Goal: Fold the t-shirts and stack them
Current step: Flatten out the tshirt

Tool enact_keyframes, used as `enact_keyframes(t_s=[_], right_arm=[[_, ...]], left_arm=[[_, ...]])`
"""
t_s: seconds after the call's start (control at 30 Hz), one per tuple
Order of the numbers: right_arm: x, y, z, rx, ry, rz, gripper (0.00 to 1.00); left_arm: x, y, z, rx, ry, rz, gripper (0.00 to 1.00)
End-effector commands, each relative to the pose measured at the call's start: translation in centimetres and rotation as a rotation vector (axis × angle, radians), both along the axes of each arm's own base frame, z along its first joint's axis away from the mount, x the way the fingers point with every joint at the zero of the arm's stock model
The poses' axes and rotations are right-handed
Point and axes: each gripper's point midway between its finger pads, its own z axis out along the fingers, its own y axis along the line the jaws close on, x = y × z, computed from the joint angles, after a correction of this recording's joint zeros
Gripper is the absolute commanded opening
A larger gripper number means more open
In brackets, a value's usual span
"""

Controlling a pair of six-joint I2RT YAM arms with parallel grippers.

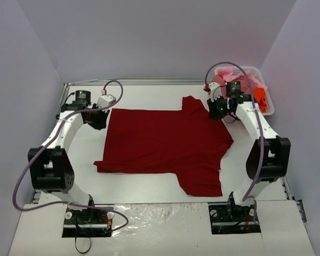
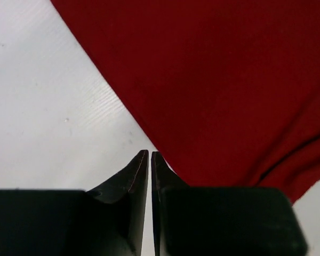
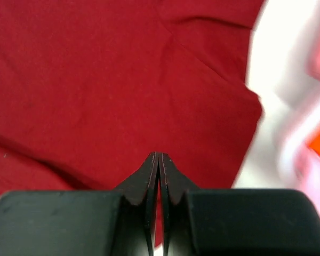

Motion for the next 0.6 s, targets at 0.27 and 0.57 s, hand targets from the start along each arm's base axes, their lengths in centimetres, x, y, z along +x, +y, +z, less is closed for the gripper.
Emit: enact_keyframes(t_s=[0.27, 0.57], right_arm=[[5.2, 1.7, -6.5, -0.073, 0.113, 0.03, 0.0], [6.3, 0.9, -11.7, -0.125, 0.206, 0.003, 0.0]], left_arm=[[8.8, -2.2, -3.5, 0.073, 0.003, 0.128, 0.02], [11.1, -0.9, -7.3, 0.174, 0.078, 0.182, 0.02]])
